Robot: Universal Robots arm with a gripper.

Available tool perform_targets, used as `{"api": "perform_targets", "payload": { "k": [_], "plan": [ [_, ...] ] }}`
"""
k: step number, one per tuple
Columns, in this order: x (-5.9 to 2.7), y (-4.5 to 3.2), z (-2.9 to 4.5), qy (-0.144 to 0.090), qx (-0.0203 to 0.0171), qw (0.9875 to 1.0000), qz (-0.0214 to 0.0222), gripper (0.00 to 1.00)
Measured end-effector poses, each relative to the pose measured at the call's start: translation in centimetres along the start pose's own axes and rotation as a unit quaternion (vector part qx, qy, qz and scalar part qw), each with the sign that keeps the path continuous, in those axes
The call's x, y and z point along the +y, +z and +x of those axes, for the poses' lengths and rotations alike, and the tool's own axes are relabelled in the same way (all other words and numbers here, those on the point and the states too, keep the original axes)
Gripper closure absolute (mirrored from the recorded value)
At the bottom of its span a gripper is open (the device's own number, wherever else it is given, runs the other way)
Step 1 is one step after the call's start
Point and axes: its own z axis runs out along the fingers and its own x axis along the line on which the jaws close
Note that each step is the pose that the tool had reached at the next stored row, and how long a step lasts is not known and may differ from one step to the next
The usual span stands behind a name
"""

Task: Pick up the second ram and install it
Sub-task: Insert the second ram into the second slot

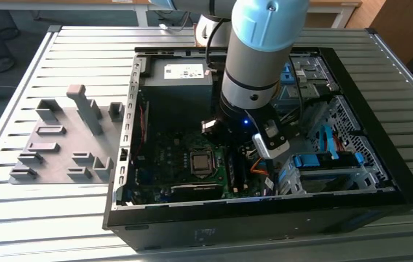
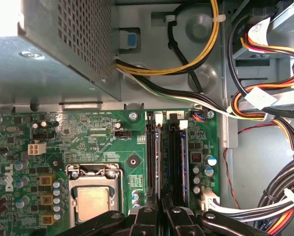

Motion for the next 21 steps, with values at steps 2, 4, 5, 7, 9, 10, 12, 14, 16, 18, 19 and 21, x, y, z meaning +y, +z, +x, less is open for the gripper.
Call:
{"api": "perform_targets", "payload": {
  "k": [2,4,5,7,9,10,12,14,16,18,19,21],
  "plan": [
    [0.0,0.07,0.0,0.0,0.0,1.0,-0.0004,0.86],
    [0.0,0.13,0.0,0.0,0.0001,1.0,-0.0005,0.86],
    [-0.01,0.17,0.0,0.0,0.0001,1.0,-0.0006,0.86],
    [-0.01,0.22,0.0,0.0,0.0001,1.0,-0.0011,0.86],
    [0.0,0.24,0.0,0.0,0.0,1.0,-0.0015,0.86],
    [0.01,0.19,0.0,0.0,0.0,1.0,-0.0017,0.86],
    [0.04,-0.03,-0.01,0.0,-0.0003,1.0,-0.0028,0.86],
    [0.0,-0.3,0.01,0.0,0.0,1.0,-0.0015,0.86],
    [0.01,-0.28,0.0,0.0,0.0,1.0,-0.0017,0.86],
    [0.0,-0.29,-0.01,0.0,0.0,1.0,-0.0016,0.86],
    [0.0,-0.29,-0.02,0.0,0.0,1.0,-0.0015,0.86],
    [-0.01,-0.27,-0.06,0.0,0.0,1.0,-0.0014,0.86]
  ]
}}
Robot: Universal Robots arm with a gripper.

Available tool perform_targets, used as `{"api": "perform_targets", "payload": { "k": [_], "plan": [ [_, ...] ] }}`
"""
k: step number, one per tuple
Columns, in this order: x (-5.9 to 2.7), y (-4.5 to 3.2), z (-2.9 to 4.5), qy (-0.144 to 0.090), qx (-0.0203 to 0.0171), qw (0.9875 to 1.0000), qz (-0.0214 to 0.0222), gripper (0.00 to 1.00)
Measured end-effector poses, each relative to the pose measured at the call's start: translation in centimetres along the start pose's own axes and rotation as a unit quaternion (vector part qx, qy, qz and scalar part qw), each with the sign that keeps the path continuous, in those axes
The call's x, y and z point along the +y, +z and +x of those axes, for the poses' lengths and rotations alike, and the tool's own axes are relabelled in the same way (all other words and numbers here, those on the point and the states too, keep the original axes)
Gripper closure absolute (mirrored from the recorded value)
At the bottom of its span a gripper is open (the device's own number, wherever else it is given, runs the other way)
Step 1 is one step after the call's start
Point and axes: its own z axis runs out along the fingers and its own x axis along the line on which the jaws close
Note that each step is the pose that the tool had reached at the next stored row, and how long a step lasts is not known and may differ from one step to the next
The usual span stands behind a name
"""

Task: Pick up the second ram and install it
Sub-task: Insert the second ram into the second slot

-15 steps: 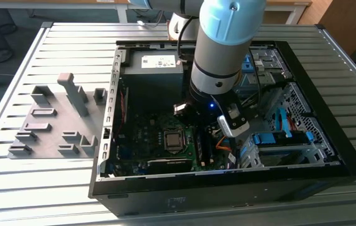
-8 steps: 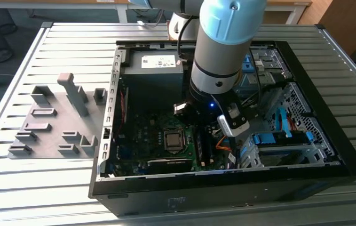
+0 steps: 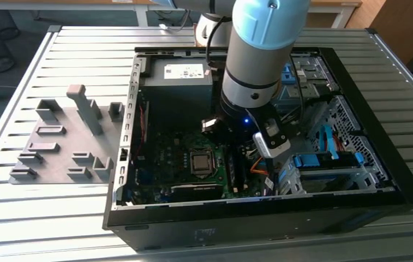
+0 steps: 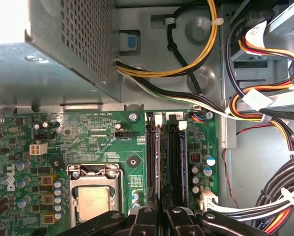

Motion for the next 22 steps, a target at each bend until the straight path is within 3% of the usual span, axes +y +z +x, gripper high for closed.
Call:
{"api": "perform_targets", "payload": {
  "k": [22],
  "plan": [
    [-0.06,0.53,-0.15,0.001,0.0,1.0,-0.0001,0.86]
  ]
}}
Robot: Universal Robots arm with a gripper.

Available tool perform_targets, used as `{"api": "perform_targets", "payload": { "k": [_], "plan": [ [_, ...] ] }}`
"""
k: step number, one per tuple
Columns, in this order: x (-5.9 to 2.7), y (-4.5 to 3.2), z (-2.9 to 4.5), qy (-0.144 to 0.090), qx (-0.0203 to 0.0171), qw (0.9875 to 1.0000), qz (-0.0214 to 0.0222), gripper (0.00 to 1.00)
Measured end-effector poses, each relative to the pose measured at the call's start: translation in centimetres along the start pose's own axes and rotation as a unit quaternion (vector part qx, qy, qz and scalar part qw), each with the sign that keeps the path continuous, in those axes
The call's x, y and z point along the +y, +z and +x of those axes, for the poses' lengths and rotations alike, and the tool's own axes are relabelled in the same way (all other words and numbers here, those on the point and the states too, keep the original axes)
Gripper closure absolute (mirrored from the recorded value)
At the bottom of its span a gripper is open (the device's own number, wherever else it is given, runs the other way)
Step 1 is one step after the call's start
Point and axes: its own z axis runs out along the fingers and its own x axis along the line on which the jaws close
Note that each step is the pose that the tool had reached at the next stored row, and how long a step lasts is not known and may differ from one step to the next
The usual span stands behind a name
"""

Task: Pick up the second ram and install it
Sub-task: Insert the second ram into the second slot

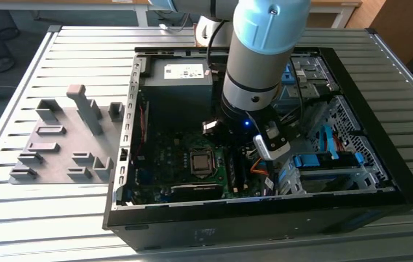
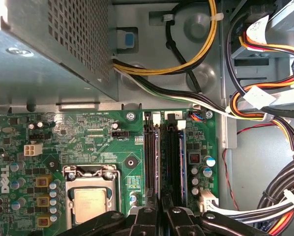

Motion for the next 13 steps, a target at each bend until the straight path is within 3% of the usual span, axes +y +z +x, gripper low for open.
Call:
{"api": "perform_targets", "payload": {
  "k": [13],
  "plan": [
    [0.01,-0.37,0.0,0.0,0.0,1.0,-0.0002,0.86]
  ]
}}
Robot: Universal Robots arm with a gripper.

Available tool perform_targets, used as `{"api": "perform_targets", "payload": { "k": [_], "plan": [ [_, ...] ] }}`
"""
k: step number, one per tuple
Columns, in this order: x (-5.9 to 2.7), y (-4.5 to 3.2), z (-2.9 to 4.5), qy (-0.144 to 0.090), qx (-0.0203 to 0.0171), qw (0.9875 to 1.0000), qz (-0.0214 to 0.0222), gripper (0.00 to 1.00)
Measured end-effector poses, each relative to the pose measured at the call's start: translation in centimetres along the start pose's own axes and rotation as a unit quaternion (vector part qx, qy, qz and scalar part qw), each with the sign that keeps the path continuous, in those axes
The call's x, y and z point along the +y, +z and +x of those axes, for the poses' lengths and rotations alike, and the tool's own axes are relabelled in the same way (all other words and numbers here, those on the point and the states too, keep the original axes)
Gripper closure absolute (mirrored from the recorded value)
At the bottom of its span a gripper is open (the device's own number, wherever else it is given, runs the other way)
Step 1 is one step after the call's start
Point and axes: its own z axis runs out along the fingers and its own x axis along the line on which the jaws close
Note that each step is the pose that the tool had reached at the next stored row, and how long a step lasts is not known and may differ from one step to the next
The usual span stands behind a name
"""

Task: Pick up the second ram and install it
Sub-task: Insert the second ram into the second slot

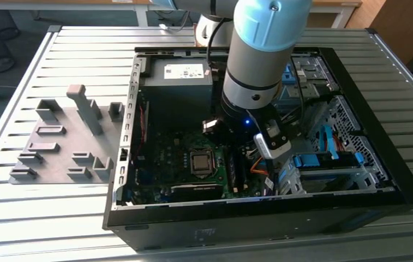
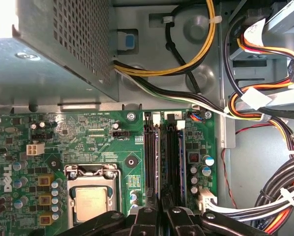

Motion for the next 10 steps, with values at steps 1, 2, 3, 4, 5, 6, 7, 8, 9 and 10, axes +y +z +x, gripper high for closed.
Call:
{"api": "perform_targets", "payload": {
  "k": [1,2,3,4,5,6,7,8,9,10],
  "plan": [
    [0.0,0.0,0.0,-0.001,0.0,1.0,0.0001,0.86],
    [-0.01,0.0,-0.01,-0.002,0.0001,1.0,0.0002,0.86],
    [-0.01,0.02,-0.01,-0.003,0.0002,1.0,0.0001,0.86],
    [-0.01,0.05,-0.03,-0.004,0.0002,1.0,-0.0002,0.86],
    [0.0,0.07,-0.04,-0.005,0.0002,1.0,-0.0003,0.86],
    [0.0,0.08,-0.06,-0.006,0.0002,1.0,-0.0003,0.86],
    [0.0,0.09,-0.06,-0.007,0.0003,1.0,-0.0003,0.86],
    [0.0,0.1,-0.07,-0.008,0.0003,1.0,-0.0003,0.86],
    [0.0,0.12,-0.08,-0.009,0.0003,1.0,-0.0003,0.86],
    [0.0,0.15,-0.09,-0.01,0.0003,0.9999,-0.0003,0.86]
  ]
}}
